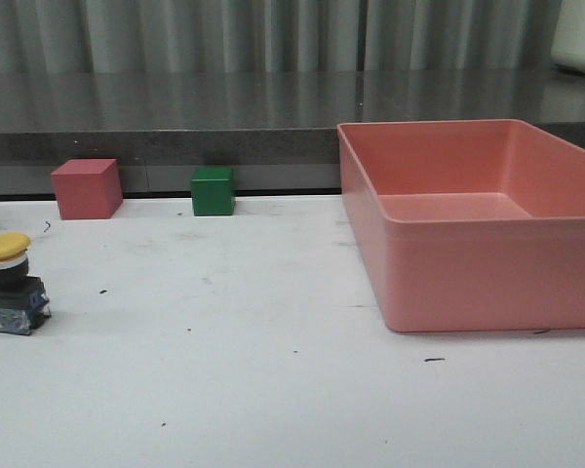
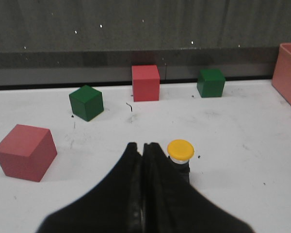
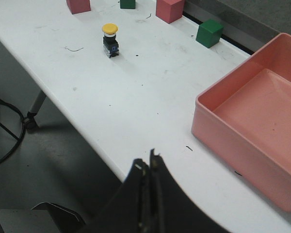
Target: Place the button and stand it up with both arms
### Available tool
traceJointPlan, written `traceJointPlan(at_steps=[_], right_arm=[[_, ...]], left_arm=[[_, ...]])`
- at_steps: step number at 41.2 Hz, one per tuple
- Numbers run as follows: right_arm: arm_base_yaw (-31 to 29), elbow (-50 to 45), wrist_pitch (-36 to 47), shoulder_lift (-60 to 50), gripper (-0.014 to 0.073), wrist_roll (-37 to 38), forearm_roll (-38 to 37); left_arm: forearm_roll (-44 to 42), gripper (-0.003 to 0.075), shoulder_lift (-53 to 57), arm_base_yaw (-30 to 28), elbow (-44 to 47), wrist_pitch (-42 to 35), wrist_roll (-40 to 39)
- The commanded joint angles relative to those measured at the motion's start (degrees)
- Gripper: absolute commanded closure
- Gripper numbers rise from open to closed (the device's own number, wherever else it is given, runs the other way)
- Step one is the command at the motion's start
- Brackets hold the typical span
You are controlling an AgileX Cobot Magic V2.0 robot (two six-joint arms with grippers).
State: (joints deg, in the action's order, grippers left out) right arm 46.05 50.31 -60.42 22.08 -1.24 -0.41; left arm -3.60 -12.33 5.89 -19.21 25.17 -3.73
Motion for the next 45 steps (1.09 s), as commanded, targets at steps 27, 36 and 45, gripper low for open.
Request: traceJointPlan(at_steps=[27,36,45], right_arm=[[-0.07,1.1,3.93,0.61,0.0711,-0.39,-0.67],[-0.07,1.1,3.86,0.61,0.0711,-0.39,-0.67],[-0.07,1.1,3.86,0.61,0.0711,-0.39,-0.67]], left_arm=[[3.6,0.074,13.85,-3.42,20.58,-26.64,0.02],[3.6,0.074,13.85,-3.42,20.58,-26.72,0.02],[3.6,0.074,13.85,-3.42,20.58,-26.72,0.02]])
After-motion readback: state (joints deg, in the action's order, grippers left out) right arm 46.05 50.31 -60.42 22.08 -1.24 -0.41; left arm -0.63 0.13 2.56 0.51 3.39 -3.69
